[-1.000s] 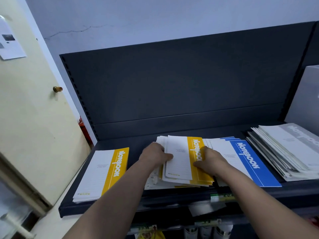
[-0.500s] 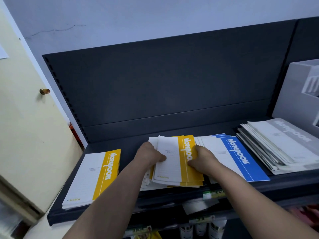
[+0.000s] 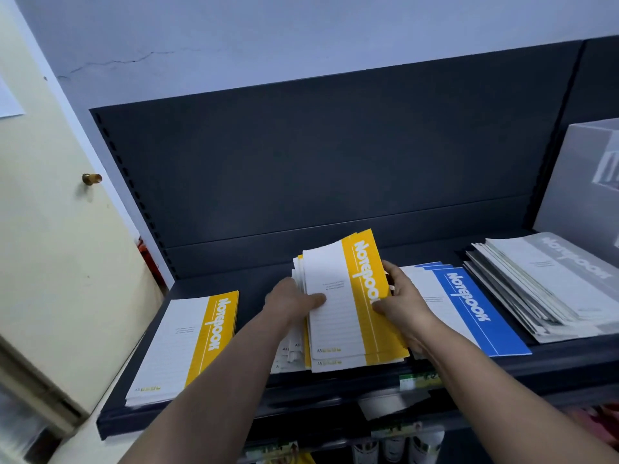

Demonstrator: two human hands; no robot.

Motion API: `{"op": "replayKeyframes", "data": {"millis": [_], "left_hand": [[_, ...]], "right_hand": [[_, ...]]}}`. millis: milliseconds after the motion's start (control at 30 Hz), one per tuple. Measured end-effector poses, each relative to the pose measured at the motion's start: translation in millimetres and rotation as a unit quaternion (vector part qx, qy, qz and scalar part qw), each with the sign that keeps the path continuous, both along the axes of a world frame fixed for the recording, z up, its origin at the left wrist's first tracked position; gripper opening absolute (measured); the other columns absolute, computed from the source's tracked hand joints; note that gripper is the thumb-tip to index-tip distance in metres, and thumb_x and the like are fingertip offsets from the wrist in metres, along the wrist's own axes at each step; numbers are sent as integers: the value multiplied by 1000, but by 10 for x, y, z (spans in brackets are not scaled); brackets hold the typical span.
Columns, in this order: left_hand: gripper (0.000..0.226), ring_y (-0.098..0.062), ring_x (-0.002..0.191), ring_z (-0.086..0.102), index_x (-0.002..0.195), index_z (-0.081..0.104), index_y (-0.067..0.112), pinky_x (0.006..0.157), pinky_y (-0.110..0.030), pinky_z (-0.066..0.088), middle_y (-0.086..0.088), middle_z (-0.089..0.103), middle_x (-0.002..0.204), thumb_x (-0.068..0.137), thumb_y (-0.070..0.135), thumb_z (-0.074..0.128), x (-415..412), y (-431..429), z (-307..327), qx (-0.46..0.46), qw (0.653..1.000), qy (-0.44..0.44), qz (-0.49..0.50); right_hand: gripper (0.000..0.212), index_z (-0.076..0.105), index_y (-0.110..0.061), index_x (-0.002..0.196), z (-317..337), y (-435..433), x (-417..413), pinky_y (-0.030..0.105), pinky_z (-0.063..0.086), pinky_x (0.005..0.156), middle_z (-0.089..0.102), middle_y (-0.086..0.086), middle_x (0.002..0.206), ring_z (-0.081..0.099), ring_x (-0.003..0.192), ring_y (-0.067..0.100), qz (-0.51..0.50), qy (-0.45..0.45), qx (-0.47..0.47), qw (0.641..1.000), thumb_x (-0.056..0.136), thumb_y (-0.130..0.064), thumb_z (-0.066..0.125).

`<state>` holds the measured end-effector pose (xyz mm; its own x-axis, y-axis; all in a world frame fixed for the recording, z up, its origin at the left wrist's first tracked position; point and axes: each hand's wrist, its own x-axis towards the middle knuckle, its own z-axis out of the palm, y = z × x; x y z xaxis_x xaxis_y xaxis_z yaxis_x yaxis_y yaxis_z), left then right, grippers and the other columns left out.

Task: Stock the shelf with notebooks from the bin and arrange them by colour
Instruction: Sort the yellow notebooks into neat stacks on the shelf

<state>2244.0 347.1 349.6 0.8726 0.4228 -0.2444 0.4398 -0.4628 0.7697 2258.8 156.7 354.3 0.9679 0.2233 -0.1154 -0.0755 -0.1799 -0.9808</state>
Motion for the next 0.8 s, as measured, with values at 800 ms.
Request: {"op": "replayKeyframes", "data": {"millis": [800], "left_hand": [[60, -14, 123, 46, 147, 19, 31, 101, -43, 48, 7, 45, 135, 99, 5, 44, -296, -58, 101, -20, 941, -335, -36]], "right_hand": [[61, 17, -27, 145, 38, 341, -1, 22, 35, 86, 38, -10, 132, 39, 110, 3, -26, -245, -68, 967, 96, -4, 44]]}}
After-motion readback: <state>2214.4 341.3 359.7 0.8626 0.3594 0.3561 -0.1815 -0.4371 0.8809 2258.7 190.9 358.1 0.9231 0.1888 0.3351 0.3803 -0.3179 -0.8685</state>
